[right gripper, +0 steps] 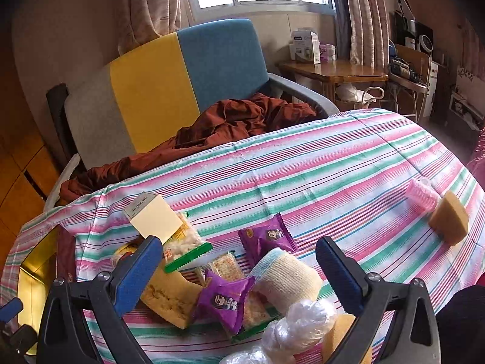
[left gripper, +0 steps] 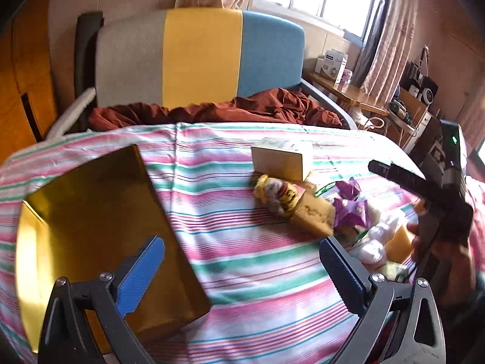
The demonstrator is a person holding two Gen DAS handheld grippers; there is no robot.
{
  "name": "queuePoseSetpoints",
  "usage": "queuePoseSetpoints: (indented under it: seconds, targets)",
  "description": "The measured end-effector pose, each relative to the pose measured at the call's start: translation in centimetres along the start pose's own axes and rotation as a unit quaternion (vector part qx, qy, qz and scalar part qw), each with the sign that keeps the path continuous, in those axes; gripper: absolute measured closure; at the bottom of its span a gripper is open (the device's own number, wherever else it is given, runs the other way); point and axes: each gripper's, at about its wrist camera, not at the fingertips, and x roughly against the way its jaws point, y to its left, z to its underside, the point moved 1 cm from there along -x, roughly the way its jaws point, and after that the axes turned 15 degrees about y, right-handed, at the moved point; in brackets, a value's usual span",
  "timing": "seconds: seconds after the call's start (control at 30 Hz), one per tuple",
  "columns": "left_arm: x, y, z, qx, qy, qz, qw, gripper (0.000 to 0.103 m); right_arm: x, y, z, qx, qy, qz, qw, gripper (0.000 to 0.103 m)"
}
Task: Organize objects
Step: 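Move the left gripper toward the yellow knitted toy in the pile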
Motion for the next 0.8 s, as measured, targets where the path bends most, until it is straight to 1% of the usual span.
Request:
queuePoseSetpoints:
  seconds: [0.07,0.17,0.2,0.23,0.33,0.47,0.5,0.53,0.67,0.7,0.73,0.8]
  targets:
    - [-1.1,-0.8,-1.2,0.0,0.01,0.006,0.9999,0.0,0.1,-0.1,0.0,-0.002,-0.002,-0.006,1.0,0.0]
    - [-3.4,-1.8,-2.9,-0.001,0.027,0.001,0.9996,0.0,0.0,-0.2,0.0,-0.005,0.0,-0.013,1.0,0.0]
    - [-4.4,-2.1,-3.6,0.004,0.038,0.006,0.9993,0.002,0.0,-0.3,-0.1,-0.007,0.002,-0.015,1.0,0.0]
    - [-5.0,-2.1,-3.9,0.005,0.04,0.01,0.9991,0.002,-0.1,-0.3,-0.1,-0.008,0.005,-0.017,1.0,0.0]
    - [-7.1,-2.5,-5.1,0.01,0.051,0.001,0.9987,0.002,-0.3,-0.3,0.0,-0.009,0.01,-0.023,1.0,0.0]
    - [-9.3,-3.2,-6.3,0.008,0.06,0.006,0.9981,0.002,-0.3,-0.4,0.0,-0.009,0.012,-0.028,0.999,0.0]
    - [-9.7,-3.5,-6.6,0.004,0.06,0.006,0.9982,0.005,-0.3,-0.4,0.0,-0.009,0.011,-0.03,0.999,0.0]
    - [-10.1,-3.8,-6.9,0.001,0.061,0.006,0.9981,0.01,-0.3,-0.4,-0.1,-0.009,0.011,-0.03,0.999,0.0]
    - [-12.3,-4.4,-8.1,0.001,0.074,0.012,0.9972,0.02,-0.4,-0.4,0.0,-0.011,0.016,-0.035,0.999,0.0]
    - [-12.8,-4.4,-8.3,0.003,0.078,0.015,0.9968,0.026,-0.5,-0.4,0.0,-0.009,0.017,-0.034,0.999,0.0]
    - [-13.3,-4.3,-8.4,0.007,0.084,0.021,0.9962,0.028,-0.5,-0.4,0.0,-0.009,0.019,-0.033,0.999,0.0]
    - [-14.3,-4.3,-8.6,0.008,0.093,0.018,0.9954,0.028,-0.6,-0.3,0.0,-0.009,0.022,-0.034,0.999,0.0]
